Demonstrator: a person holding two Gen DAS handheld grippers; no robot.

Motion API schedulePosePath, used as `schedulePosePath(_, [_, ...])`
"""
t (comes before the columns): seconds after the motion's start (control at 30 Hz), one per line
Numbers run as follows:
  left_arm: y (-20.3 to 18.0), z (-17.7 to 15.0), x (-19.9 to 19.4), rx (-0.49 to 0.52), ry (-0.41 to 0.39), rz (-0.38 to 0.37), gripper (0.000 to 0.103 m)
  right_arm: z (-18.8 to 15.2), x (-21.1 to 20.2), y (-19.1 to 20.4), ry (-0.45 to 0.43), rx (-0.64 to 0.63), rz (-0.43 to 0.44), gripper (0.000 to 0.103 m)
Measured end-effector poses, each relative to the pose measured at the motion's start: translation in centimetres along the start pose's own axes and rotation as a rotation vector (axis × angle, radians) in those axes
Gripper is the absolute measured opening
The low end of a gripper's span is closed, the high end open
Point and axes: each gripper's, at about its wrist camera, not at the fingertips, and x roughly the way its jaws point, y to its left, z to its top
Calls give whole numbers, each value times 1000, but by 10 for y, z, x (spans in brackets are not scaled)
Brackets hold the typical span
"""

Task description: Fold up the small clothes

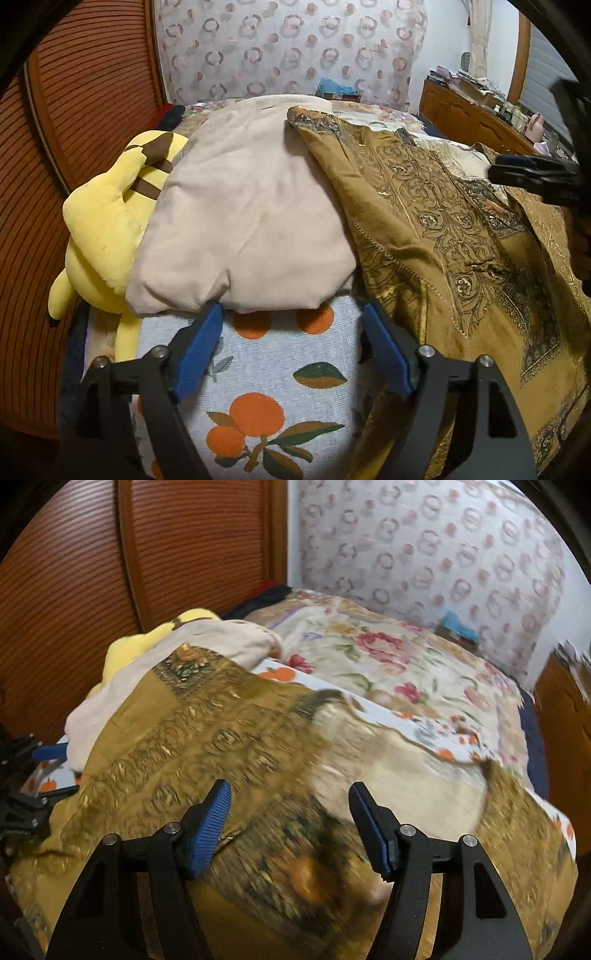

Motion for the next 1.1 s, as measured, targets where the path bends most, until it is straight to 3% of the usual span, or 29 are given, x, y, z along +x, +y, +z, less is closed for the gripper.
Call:
schedulePosePath(0.2, [-2, -1, -5, 7, 21, 27, 79, -35, -25, -27, 10, 57, -27, 68])
schedulePosePath(0.27, [-1, 2, -13, 14, -6, 47, 79, -47, -28, -36, 25, 67, -52, 68])
schedulePosePath(0.5, [-3, 26, -32, 2, -83, -16, 79, -82, -36, -69, 60, 142, -110, 68])
schedulePosePath(0.63, [-19, 45, -26, 33, -86, -71, 73, -90, -38, -71, 51, 134, -127, 69])
schedulePosePath(0.7, [-28, 52, -18, 48, -73, -90, 62, -90, -37, -70, 50, 128, -135, 69])
schedulePosePath(0.8, [-36, 59, -3, 45, -33, -117, 58, -90, -36, -71, 52, 131, -128, 72])
schedulePosePath(0.9, [-39, 63, 10, 46, -1, -84, 56, -88, -34, -70, 53, 132, -123, 74])
schedulePosePath(0.93, [-39, 64, 12, 48, 5, -77, 53, -88, -34, -69, 53, 131, -125, 74])
schedulePosePath(1.0, [-39, 65, 15, 48, 15, -83, 27, -89, -34, -70, 52, 133, -123, 74])
schedulePosePath(1.1, [-38, 67, 13, 65, 6, -76, 5, -89, -34, -70, 53, 132, -124, 74])
